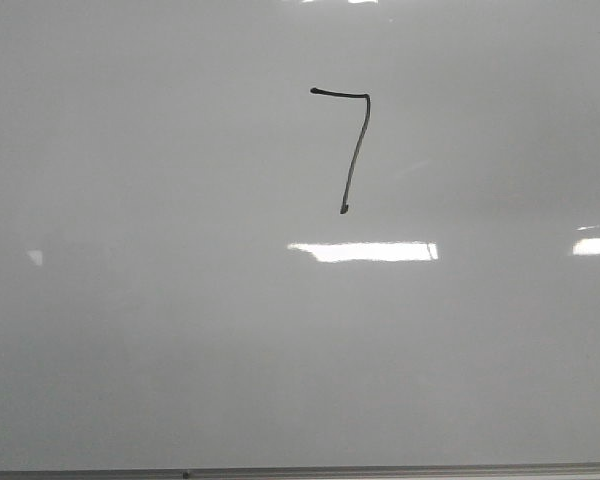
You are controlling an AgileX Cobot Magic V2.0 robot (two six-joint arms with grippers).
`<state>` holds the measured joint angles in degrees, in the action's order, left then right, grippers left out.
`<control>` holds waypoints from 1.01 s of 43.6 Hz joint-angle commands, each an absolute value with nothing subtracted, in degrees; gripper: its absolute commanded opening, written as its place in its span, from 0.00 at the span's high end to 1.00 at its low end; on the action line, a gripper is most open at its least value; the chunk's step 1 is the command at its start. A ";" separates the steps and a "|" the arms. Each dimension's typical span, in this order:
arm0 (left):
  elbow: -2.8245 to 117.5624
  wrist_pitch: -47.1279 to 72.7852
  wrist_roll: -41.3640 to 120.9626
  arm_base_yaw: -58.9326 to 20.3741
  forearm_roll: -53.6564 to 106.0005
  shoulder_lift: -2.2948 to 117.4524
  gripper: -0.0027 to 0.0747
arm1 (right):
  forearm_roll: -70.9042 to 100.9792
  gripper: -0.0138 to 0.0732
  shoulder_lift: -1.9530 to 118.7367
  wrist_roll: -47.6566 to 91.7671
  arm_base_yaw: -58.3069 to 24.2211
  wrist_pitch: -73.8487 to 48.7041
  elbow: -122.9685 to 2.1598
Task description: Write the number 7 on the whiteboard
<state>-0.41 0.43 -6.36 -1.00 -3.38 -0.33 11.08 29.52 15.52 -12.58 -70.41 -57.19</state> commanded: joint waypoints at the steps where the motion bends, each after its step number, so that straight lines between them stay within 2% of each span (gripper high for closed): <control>1: -1.20 -4.36 -6.63 -0.91 -2.83 -1.22 0.99 | 10.99 0.92 29.28 15.77 -12.21 -66.92 -58.27; 5: -1.20 -4.36 -6.63 -0.91 -2.83 -1.22 0.99 | 9.72 0.92 26.61 16.74 -10.87 -63.74 -56.22; 10: -1.20 -4.36 -6.63 -0.91 -2.83 -1.22 0.99 | 9.66 0.92 20.71 16.74 -7.35 -53.14 -49.45; 19: -1.20 -4.36 -6.63 -0.91 -2.83 -1.22 0.99 | 9.68 0.92 10.49 16.74 -1.91 -32.32 -32.08; 28: -1.20 -4.36 -6.63 -0.91 -2.83 -1.22 0.99 | 10.39 0.92 2.48 16.74 1.34 -18.78 -16.04; 44: -1.20 -4.36 -6.63 -0.91 -2.83 -1.22 0.99 | 10.58 0.92 -1.63 16.74 2.54 0.00 1.62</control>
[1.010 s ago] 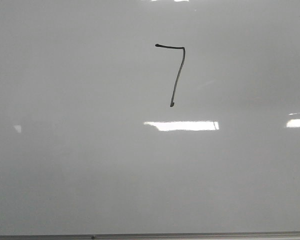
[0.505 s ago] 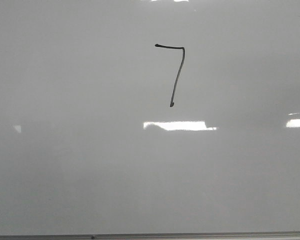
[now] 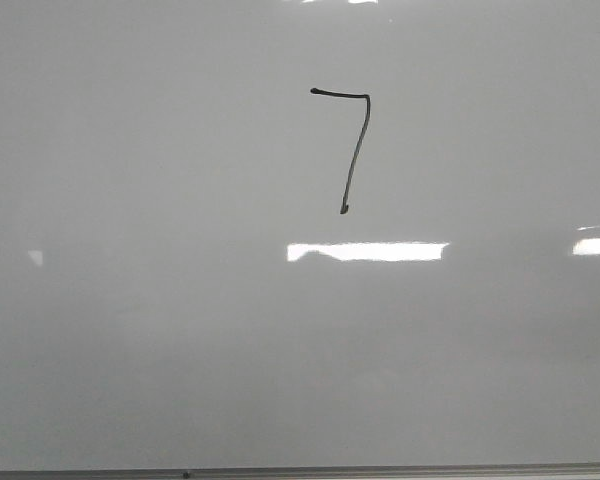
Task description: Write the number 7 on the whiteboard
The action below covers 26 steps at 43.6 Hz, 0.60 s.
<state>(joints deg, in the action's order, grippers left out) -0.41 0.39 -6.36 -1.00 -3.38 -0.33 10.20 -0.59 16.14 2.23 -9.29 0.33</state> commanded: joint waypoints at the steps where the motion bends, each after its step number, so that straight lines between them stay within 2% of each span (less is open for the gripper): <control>1: -1.20 -4.36 -6.63 -0.91 -2.83 -1.22 0.99 | 10.58 0.92 -1.69 16.74 2.47 -0.47 1.42; 12: -1.20 -4.36 -6.63 -0.91 -2.83 -1.22 0.99 | 10.58 0.92 -1.69 16.74 -1.44 0.00 1.37; 26: -1.20 -4.36 -6.63 -0.91 -2.83 -1.22 0.99 | 10.58 0.92 -1.62 16.74 -1.35 0.63 1.37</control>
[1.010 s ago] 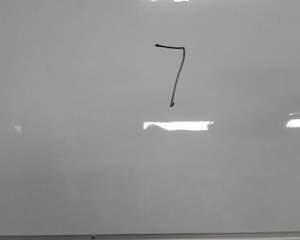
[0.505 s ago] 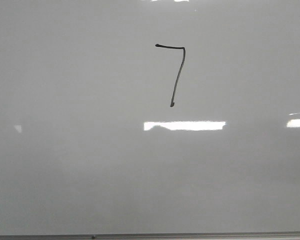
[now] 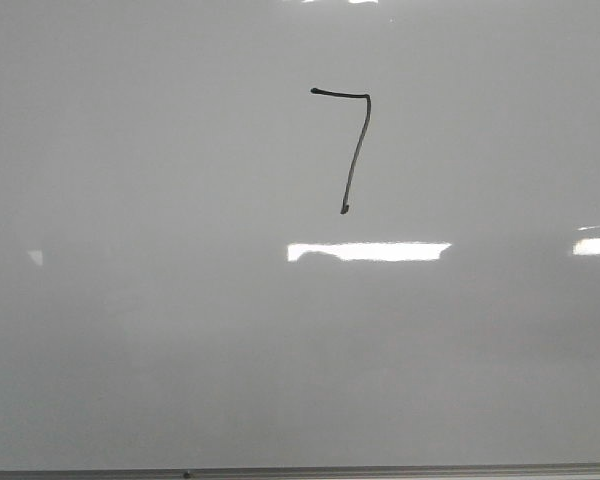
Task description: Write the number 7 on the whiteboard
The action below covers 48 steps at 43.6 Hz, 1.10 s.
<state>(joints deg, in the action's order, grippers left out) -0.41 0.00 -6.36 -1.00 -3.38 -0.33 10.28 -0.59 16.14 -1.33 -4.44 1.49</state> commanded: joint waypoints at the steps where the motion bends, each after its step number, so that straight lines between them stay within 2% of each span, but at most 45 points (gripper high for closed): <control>1: -1.20 -4.36 -6.63 -0.91 -2.83 -1.22 0.99 | 10.58 0.92 -1.62 16.74 -1.35 0.63 1.37; 9: -1.20 -4.36 -6.63 -0.91 -2.83 -1.22 0.99 | 9.88 0.92 -1.69 15.21 -0.90 0.93 1.41; 21: -1.20 -4.36 -6.63 -0.91 -2.83 -1.22 0.99 | 0.58 0.92 -1.73 -4.06 2.31 3.07 1.41; 48: -1.20 -4.36 -6.63 -0.91 -2.83 -1.22 0.99 | -1.49 0.92 -1.75 -4.24 1.48 4.57 1.41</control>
